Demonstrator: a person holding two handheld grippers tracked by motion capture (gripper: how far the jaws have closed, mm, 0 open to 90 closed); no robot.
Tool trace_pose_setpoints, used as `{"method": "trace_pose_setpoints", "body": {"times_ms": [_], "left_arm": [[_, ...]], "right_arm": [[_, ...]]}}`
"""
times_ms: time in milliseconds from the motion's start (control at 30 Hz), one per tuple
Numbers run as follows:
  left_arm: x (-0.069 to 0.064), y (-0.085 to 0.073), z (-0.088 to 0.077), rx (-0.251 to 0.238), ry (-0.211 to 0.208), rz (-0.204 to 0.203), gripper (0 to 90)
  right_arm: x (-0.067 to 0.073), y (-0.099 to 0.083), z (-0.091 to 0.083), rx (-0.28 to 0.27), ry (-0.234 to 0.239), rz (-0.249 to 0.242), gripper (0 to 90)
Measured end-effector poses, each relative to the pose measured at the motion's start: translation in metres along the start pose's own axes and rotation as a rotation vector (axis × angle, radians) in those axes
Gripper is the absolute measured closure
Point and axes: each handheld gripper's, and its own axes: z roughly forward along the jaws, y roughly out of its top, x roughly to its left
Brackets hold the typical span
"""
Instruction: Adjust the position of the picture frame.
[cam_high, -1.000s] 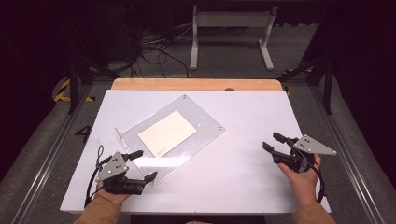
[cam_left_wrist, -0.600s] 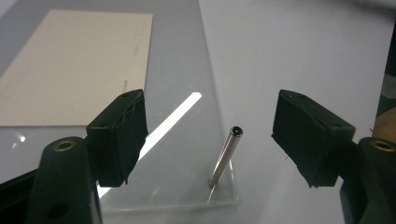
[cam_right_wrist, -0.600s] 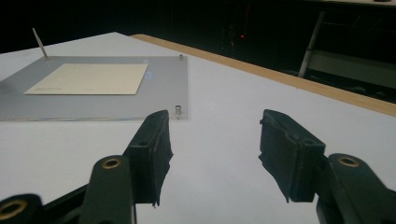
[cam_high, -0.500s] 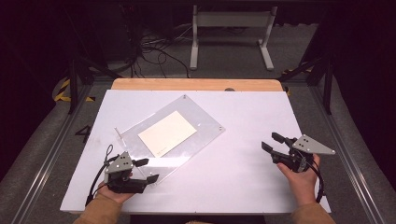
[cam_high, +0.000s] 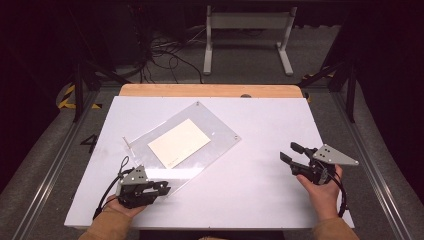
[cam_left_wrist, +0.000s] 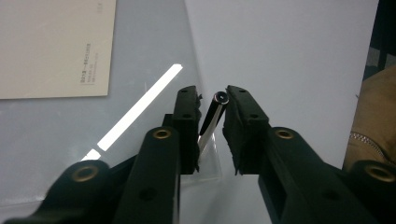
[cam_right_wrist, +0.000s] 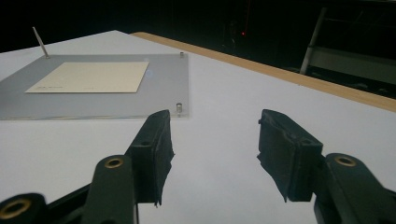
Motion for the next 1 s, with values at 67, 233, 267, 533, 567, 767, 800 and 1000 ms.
{"method": "trace_pose_setpoints", "body": {"times_ms": [67, 233, 267, 533, 567, 767, 800, 1000], "left_arm": [[0.0, 0.0, 0.0, 0.003, 0.004, -0.003, 80.7], [-0.002, 0.001, -0.001, 0.011, 0.029, 0.033, 82.5], [-0.003, 0.001, -0.001, 0.014, 0.036, 0.038, 82.9], [0.001, 0.001, -0.009, 0.005, 0.082, 0.04, 84.4], [0.004, 0.0, -0.012, 0.005, 0.096, 0.03, 84.4], [0.023, -0.011, -0.03, -0.008, 0.202, -0.053, 84.5], [0.027, -0.013, -0.033, -0.015, 0.222, -0.072, 84.5], [0.042, -0.024, -0.047, -0.065, 0.34, -0.174, 84.5]], "right_arm": [[0.0, 0.0, 0.0, 0.002, 0.001, -0.003, 44.3], [0.002, 0.0, 0.002, 0.015, 0.019, -0.014, 45.9], [0.003, 0.0, 0.002, 0.016, 0.019, -0.013, 46.3], [0.003, -0.001, 0.004, 0.027, 0.02, -0.017, 48.7], [0.004, -0.001, 0.004, 0.029, 0.024, -0.019, 48.7], [0.007, 0.0, 0.006, 0.035, 0.041, -0.026, 50.0], [0.007, 0.0, 0.006, 0.042, 0.046, -0.029, 51.0], [0.008, 0.0, 0.006, 0.053, 0.051, -0.027, 52.2]]}}
